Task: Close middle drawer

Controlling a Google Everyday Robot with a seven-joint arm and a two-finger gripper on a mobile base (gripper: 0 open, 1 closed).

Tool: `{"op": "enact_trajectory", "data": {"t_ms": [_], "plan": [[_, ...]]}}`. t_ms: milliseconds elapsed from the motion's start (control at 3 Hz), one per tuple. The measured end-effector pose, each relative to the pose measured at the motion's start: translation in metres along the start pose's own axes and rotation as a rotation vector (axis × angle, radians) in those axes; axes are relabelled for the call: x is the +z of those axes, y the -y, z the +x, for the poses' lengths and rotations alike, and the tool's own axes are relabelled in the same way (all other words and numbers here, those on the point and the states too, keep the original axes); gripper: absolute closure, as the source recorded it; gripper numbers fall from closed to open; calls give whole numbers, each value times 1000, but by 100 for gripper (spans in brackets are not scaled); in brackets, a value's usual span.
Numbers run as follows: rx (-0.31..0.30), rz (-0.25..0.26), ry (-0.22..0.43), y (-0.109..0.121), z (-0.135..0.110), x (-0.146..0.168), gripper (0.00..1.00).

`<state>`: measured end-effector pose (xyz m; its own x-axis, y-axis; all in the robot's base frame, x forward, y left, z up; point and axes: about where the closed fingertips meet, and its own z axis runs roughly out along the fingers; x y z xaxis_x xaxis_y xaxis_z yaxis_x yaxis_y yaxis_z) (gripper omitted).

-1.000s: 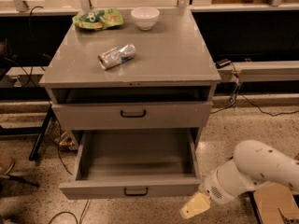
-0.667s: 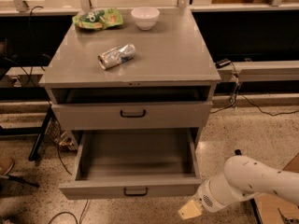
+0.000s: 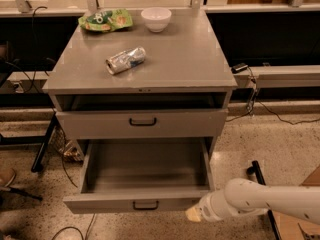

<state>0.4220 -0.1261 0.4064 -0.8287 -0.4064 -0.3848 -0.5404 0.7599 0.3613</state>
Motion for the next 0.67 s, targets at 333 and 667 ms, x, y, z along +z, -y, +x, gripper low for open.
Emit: {"op": "enact_trajectory", "data": {"t_ms": [333, 667], "plan": [[17, 25, 72, 19, -25, 34, 100], [17, 25, 72, 19, -25, 34, 100]]}}
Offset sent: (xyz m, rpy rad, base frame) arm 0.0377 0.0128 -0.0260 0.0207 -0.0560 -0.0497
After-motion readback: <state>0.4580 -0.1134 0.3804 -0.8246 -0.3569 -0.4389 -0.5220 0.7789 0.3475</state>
